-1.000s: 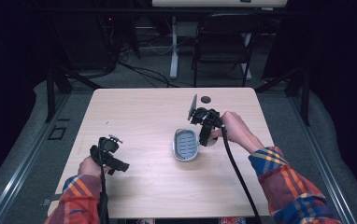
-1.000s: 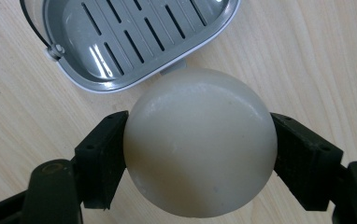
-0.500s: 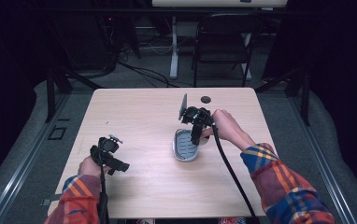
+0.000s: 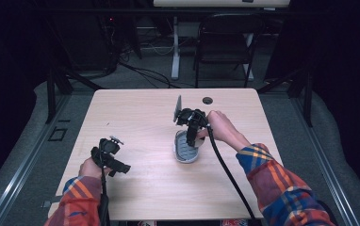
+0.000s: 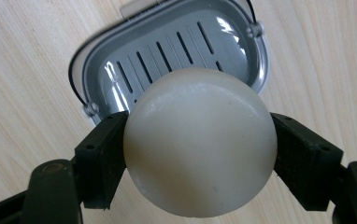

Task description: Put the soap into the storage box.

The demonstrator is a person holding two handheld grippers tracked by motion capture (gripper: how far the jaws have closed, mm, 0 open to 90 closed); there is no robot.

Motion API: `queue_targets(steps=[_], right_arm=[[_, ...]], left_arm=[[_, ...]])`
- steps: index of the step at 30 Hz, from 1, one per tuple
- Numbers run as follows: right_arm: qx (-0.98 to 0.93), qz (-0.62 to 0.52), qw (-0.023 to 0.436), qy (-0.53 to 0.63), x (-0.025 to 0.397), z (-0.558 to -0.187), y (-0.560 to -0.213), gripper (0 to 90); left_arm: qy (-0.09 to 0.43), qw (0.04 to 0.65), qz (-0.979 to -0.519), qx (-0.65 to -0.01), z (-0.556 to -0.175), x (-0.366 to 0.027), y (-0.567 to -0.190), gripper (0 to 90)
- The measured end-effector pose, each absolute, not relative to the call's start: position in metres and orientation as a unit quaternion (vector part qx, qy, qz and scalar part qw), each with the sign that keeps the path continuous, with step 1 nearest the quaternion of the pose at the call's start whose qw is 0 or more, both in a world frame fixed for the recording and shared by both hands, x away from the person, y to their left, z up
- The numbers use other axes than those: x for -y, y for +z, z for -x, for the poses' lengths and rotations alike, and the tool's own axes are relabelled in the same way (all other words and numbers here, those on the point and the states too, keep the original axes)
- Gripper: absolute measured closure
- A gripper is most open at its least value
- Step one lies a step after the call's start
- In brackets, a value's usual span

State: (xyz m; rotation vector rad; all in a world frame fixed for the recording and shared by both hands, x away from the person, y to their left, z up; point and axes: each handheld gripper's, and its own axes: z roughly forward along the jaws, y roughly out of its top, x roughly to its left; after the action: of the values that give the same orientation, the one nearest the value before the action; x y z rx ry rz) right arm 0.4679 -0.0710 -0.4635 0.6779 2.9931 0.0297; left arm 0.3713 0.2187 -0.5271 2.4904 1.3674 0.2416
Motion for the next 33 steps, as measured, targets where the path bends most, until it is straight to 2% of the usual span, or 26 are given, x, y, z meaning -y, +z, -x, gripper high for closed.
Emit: queue_targets(steps=[15,33], right_arm=[[-0.978,-0.209,0.025,0.015,0.054,-0.470,-0.478,24.5],[-0.977,-0.212,0.012,0.023,0.053,-0.467,-0.496,24.4]], left_arm=[[0.086,0.145,-0.864,-0.474,-0.371,-0.218,-0.527,0.1],[0.084,0.142,-0.866,-0.472,-0.371,-0.218,-0.527,0.1]])
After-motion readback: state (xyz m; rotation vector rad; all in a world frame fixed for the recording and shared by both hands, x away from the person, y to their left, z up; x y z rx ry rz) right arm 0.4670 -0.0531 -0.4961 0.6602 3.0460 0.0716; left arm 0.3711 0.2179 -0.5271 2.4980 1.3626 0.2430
